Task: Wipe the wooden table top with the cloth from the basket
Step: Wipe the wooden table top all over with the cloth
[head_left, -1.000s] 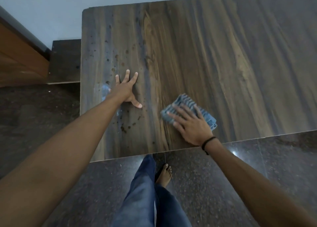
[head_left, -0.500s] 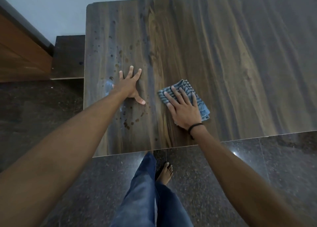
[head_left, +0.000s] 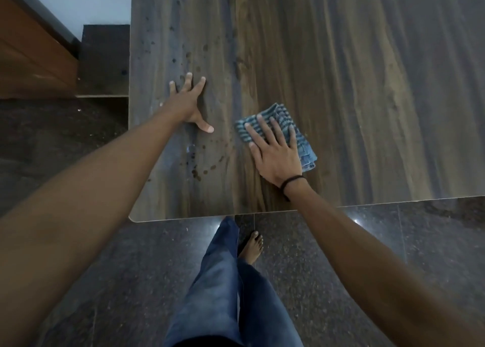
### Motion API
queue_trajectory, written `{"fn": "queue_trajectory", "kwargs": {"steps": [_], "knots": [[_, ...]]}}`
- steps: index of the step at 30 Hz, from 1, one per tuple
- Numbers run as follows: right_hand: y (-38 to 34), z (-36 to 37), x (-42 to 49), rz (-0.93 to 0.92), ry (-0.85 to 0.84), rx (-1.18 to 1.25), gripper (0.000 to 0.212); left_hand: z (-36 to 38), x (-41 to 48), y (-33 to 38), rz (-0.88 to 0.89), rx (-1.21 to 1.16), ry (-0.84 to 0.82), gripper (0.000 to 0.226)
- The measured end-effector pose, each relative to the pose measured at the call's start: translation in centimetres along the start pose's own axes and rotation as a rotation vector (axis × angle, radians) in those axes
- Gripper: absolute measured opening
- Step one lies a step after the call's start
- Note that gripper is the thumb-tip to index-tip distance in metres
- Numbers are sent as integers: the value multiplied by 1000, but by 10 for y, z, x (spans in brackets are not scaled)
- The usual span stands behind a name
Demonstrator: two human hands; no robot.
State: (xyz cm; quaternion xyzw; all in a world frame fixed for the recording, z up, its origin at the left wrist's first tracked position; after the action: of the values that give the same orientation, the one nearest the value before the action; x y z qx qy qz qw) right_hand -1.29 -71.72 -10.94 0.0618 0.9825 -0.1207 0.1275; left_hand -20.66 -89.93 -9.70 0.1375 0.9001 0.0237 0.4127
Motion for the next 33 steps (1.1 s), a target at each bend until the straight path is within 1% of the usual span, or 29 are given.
{"fn": "queue_trajectory", "kwargs": {"steps": [1, 3, 5, 7, 8, 10, 11, 14, 15, 16, 17, 19, 21, 23, 25, 27, 30, 32, 33], "knots": [[-10, 6, -8, -18, -5, -11, 53, 0, -1, 0, -2, -2, 4, 154], [-33, 23, -44, -229, -50, -101, 53, 0, -2, 1, 8, -10, 16, 154], [-40, 36, -85, -418, -99, -146, 52, 0, -2, 3, 24, -20, 27, 153], [-34, 38, -90, -509, -126, -162, 51, 0, -4, 5, 23, -37, 29, 151], [-31, 35, -78, -520, -144, -162, 51, -1, -6, 6, 20, -43, 23, 150], [-27, 21, -40, -463, -144, -146, 51, -1, -7, 8, 16, -48, 12, 149], [-25, 12, -14, -397, -116, -132, 51, -1, -7, 8, 12, -45, 7, 149], [-12, -16, 52, -104, -25, -48, 53, -2, -7, 7, 4, -28, -5, 150], [-12, -20, 61, -22, -21, -9, 53, -2, -6, 7, 0, -24, -17, 150], [-16, -18, 60, 15, -32, 17, 53, -3, -5, 8, -4, -21, -34, 150], [-23, -14, 51, -8, -41, 10, 54, -5, -2, 8, -4, -21, -41, 149], [-41, 2, 11, -186, -68, -55, 53, -18, 3, 6, 1, -24, -8, 148], [-48, 16, -30, -359, -103, -108, 51, -37, 7, 2, 2, -34, 63, 147], [-39, 17, -23, -425, -116, -122, 50, -53, 15, -6, -14, -49, 79, 146], [-27, 4, 16, -344, -65, -131, 51, -57, 29, -12, -40, -65, 34, 149], [-13, -15, 67, -175, 2, -84, 52, -52, 38, -19, -64, -76, 2, 152], [-6, -30, 114, 1, -5, 31, 52, -48, 41, -26, -56, -91, 12, 152], [-15, -27, 107, 10, -10, 68, 52, -50, 39, -26, -50, -86, 10, 151], [-23, -23, 93, -45, -9, 43, 52, -51, 38, -25, -52, -78, 2, 151]]}}
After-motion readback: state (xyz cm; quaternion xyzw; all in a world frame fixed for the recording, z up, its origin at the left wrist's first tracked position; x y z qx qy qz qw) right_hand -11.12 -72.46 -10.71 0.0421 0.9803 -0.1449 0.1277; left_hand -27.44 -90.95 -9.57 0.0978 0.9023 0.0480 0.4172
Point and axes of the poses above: each hand's wrist, its own x-axis towards the middle knuckle, its own z-axis out of the palm, y = z × x, the point moved 6 cm from there along x, towards the middle knuckle, and after that the axes turned 5 degrees about -y, right-handed, at the moved point
